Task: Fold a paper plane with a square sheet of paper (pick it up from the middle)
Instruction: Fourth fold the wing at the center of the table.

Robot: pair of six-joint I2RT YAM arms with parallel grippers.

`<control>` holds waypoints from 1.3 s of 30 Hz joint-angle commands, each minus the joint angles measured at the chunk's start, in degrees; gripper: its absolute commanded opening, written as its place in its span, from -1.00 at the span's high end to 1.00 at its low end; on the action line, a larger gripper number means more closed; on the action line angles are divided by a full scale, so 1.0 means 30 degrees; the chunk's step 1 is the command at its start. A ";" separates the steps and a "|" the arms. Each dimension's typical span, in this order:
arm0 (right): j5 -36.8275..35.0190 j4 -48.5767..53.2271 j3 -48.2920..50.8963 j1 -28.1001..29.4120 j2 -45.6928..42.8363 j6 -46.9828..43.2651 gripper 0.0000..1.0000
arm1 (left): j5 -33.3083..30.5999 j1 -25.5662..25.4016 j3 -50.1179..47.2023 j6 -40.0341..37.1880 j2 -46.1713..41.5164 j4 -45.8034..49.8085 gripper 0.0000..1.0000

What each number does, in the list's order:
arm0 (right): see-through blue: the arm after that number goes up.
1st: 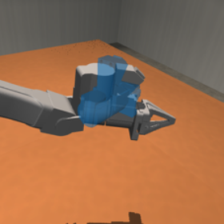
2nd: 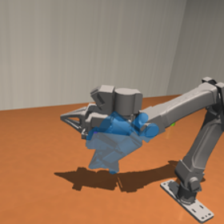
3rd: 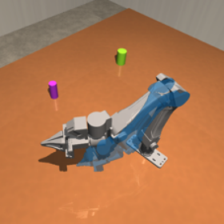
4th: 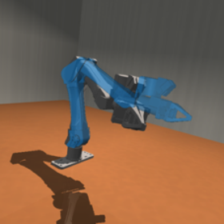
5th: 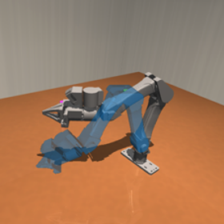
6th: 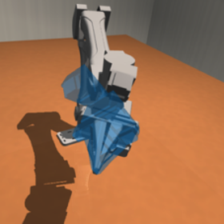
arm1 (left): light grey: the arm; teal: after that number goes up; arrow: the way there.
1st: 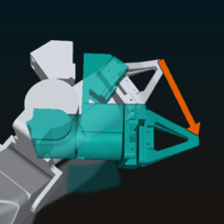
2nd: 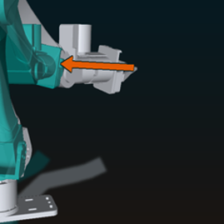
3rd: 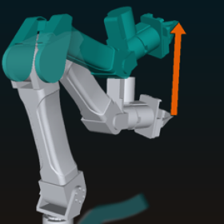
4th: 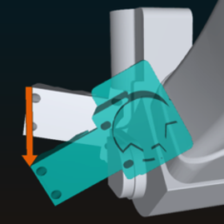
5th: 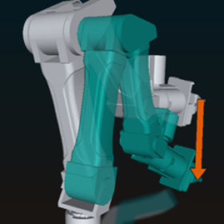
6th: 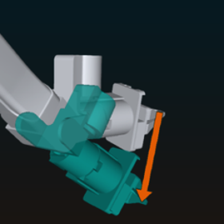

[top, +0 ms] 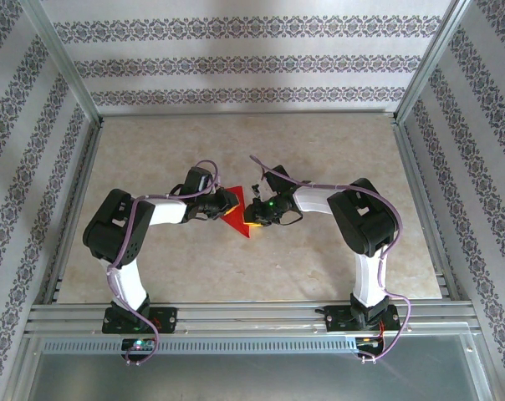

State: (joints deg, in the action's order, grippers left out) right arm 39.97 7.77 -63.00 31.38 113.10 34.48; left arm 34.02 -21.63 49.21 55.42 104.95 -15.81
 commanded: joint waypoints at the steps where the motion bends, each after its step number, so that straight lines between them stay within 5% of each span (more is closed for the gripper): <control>1: 0.0071 0.0334 -0.0633 0.0088 -0.0009 -0.0470 0.57 | -0.0103 0.0190 0.0530 -0.0543 0.0259 0.0376 0.60; 28: -0.3067 0.3031 -0.2524 0.1157 0.0961 -0.2611 0.51 | -0.0149 0.0191 0.0325 0.0042 0.0397 0.0027 0.75; 39: -0.2508 0.2541 -0.2386 0.1201 0.0916 -0.3158 0.77 | -0.0204 0.0199 0.0222 0.0167 -0.0127 -0.0040 0.77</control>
State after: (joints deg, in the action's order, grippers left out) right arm 32.18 15.22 -69.54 34.39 115.20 26.52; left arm 34.02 -21.63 49.43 55.70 105.41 -15.81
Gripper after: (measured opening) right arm 0.120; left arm 0.116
